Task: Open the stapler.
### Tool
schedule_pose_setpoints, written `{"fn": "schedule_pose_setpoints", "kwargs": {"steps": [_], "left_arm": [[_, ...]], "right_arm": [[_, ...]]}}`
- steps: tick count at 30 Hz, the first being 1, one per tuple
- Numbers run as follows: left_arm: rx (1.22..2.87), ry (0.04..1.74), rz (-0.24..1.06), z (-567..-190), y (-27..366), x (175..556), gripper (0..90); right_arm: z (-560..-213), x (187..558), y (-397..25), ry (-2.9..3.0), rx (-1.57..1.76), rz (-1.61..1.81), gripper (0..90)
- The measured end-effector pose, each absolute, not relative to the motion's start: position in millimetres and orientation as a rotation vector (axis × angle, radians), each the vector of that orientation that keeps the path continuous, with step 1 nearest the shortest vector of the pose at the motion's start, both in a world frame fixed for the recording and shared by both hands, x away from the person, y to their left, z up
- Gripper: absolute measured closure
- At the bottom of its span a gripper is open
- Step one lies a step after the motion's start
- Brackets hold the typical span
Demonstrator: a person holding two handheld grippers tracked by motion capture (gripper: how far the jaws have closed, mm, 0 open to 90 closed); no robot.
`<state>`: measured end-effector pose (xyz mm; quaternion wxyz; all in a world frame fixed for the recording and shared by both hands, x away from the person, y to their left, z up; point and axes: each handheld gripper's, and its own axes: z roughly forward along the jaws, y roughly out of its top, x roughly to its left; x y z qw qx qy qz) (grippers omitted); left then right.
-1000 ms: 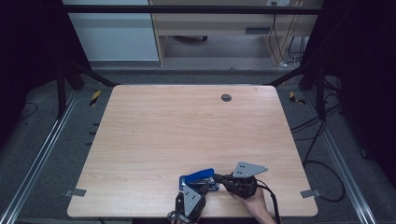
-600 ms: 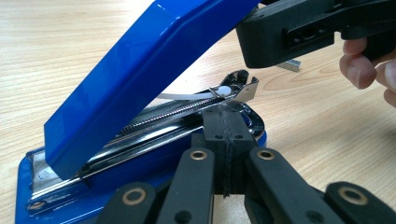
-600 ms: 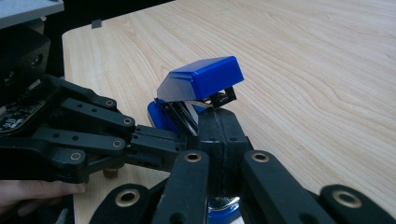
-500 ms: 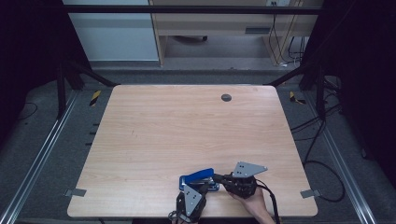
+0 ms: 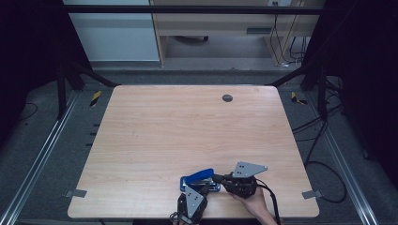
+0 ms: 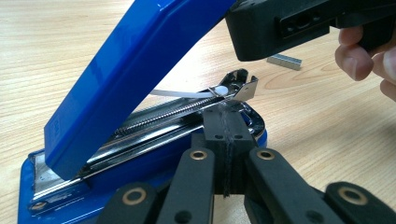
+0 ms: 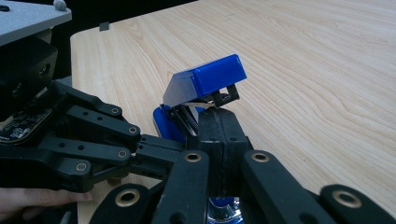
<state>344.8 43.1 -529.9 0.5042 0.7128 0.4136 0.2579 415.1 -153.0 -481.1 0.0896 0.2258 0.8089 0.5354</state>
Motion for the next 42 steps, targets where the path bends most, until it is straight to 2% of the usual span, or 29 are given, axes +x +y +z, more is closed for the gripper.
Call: {"fn": "schedule_pose_setpoints", "kwargs": {"steps": [42], "left_arm": [[1.717, 1.001, 0.627, -530, 43, 344, 89.7]], "right_arm": [[-472, 420, -141, 2.39, 0.635, 1.689, 90.0]]}}
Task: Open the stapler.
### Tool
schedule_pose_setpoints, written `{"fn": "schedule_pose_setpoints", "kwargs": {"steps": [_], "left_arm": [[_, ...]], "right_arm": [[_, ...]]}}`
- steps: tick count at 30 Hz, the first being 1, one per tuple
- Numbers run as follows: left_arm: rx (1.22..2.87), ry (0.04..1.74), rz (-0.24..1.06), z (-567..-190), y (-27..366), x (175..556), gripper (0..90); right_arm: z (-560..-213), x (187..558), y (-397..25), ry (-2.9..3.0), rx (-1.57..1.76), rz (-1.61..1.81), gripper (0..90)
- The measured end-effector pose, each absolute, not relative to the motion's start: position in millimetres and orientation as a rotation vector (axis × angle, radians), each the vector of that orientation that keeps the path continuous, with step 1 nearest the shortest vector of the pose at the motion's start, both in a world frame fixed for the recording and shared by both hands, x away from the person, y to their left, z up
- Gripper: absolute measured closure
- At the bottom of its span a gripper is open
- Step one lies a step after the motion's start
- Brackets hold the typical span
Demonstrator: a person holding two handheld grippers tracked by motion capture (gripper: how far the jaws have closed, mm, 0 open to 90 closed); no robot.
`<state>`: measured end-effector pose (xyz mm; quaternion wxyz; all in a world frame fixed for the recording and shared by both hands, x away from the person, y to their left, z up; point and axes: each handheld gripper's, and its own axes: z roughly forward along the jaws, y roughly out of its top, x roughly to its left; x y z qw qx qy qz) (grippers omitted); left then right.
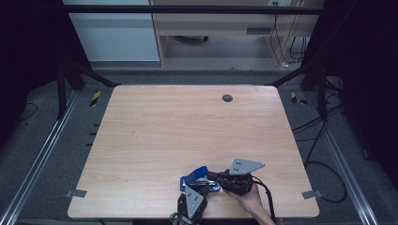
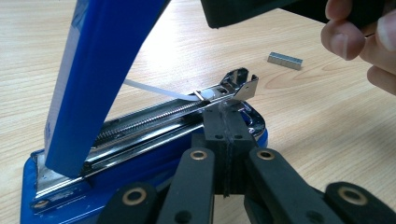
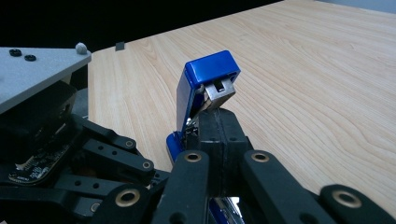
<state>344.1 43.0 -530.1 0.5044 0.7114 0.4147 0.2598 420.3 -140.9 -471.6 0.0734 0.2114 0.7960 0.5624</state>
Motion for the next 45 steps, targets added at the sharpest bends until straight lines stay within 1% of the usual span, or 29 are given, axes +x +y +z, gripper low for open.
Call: {"fn": "schedule_pose_setpoints", "kwargs": {"steps": [45], "left_arm": [[1.717, 1.005, 0.634, -530, 43, 344, 89.7]], "right_arm": [[-458, 429, -117, 2.439, 0.583, 1.712, 90.0]]}}
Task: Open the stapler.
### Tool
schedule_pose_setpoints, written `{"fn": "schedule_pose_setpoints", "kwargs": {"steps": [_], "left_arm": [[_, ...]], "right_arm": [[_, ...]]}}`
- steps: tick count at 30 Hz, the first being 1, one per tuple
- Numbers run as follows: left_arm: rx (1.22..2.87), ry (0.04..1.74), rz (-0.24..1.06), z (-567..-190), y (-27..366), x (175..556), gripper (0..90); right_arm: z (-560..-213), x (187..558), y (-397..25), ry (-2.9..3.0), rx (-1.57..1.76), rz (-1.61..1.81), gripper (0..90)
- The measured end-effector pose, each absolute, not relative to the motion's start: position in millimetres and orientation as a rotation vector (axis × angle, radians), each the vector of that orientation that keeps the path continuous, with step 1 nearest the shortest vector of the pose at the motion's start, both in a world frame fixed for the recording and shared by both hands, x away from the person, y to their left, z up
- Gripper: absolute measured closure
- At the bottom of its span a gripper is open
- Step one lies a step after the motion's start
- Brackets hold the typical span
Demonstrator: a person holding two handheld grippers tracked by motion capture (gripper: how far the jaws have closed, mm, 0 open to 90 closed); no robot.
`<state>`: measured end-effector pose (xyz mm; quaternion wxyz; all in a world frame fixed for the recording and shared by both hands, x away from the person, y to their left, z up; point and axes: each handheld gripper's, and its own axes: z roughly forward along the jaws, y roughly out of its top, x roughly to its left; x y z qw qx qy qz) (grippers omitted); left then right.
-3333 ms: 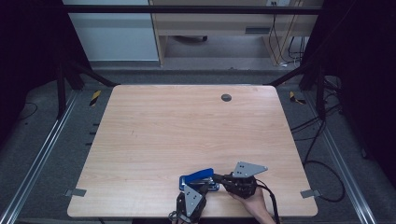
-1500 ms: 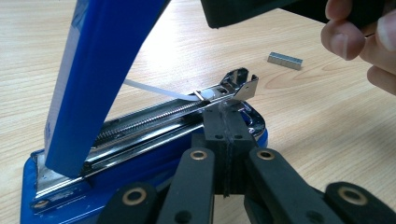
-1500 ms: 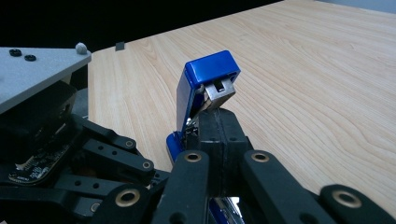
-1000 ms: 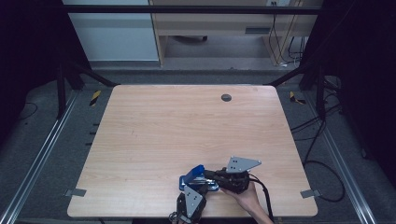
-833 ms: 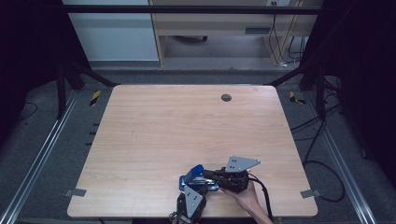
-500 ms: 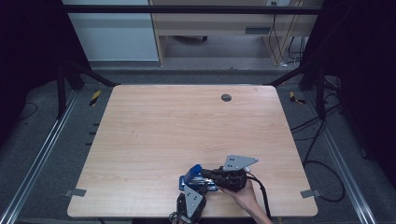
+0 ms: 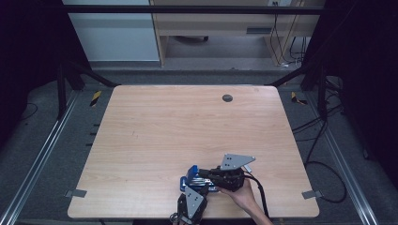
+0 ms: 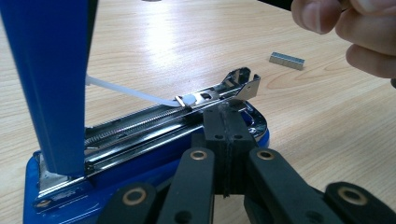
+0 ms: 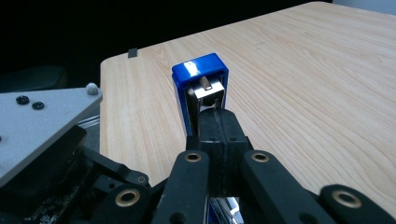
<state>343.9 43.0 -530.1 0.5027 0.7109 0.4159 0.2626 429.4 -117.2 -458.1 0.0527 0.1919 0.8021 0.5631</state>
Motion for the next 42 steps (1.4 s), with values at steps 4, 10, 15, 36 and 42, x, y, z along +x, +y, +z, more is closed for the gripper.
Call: {"fn": "schedule_pose_setpoints", "kwargs": {"steps": [4, 10, 15, 36, 42], "left_arm": [[1.718, 1.004, 0.633, -530, 43, 344, 89.7], [1.718, 1.004, 0.635, -530, 43, 344, 89.7], [1.719, 1.003, 0.635, -530, 43, 344, 89.7], [1.717, 1.002, 0.643, -530, 42, 343, 89.7], [1.716, 1.003, 0.647, -530, 42, 343, 89.7]], "right_arm": [[-457, 430, -115, 2.441, 0.582, 1.717, 90.0], [-456, 431, -112, 2.441, 0.576, 1.712, 90.0], [-454, 432, -105, 2.449, 0.562, 1.71, 90.0], [-451, 438, -91, 2.48, 0.523, 1.704, 90.0], [-451, 440, -87, 2.49, 0.516, 1.714, 90.0]]}}
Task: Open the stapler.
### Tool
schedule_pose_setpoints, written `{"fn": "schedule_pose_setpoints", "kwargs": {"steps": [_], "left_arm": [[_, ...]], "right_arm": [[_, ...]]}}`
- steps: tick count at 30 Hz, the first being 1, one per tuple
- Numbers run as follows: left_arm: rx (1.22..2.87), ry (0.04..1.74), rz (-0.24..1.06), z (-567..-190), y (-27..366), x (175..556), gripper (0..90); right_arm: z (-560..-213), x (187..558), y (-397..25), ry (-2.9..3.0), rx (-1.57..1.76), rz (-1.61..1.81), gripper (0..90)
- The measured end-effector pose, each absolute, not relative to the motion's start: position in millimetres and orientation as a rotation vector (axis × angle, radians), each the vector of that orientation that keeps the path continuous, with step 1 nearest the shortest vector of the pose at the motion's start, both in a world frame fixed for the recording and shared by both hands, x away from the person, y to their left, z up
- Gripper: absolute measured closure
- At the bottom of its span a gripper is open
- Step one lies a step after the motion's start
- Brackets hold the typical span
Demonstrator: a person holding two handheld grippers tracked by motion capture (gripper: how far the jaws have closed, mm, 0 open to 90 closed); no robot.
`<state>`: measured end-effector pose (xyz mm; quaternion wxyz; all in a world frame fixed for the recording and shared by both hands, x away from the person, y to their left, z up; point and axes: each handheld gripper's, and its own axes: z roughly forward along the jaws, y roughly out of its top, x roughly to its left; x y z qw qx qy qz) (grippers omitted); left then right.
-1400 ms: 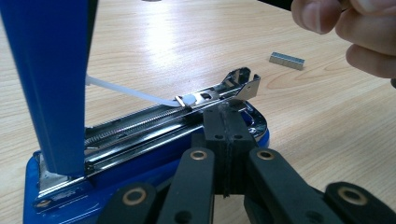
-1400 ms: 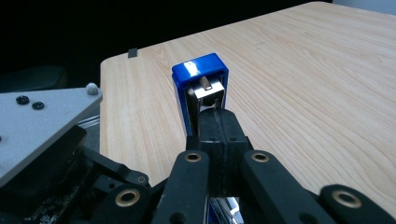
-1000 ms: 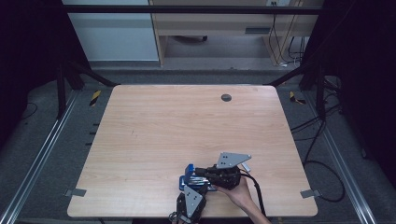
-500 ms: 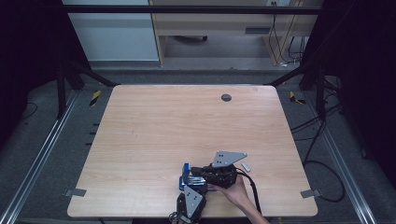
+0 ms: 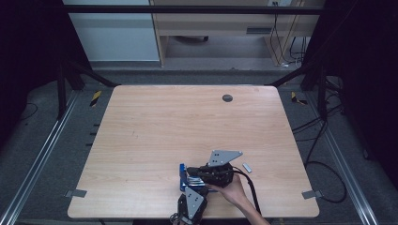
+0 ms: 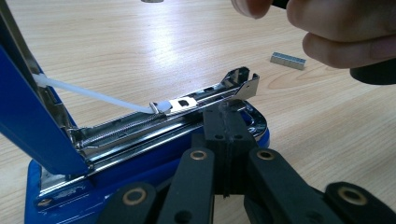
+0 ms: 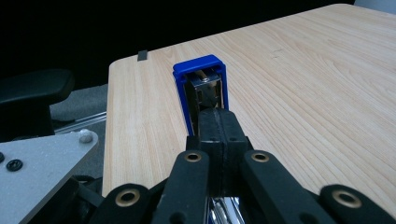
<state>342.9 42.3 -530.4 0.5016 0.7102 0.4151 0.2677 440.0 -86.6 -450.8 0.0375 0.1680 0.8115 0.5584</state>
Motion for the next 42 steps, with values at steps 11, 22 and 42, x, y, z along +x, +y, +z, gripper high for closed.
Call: {"fn": "schedule_pose_setpoints", "kwargs": {"steps": [11, 22, 42], "left_arm": [[1.715, 1.005, 0.648, -530, 42, 343, 89.8], [1.714, 1.006, 0.648, -530, 42, 343, 89.7], [1.708, 1.007, 0.656, -531, 42, 342, 89.7]], "right_arm": [[-451, 443, -79, 2.51, 0.503, 1.725, 90.0], [-449, 446, -71, 2.542, 0.49, 1.701, 90.0], [-446, 452, -49, 2.626, 0.438, 1.618, 90.0]]}}
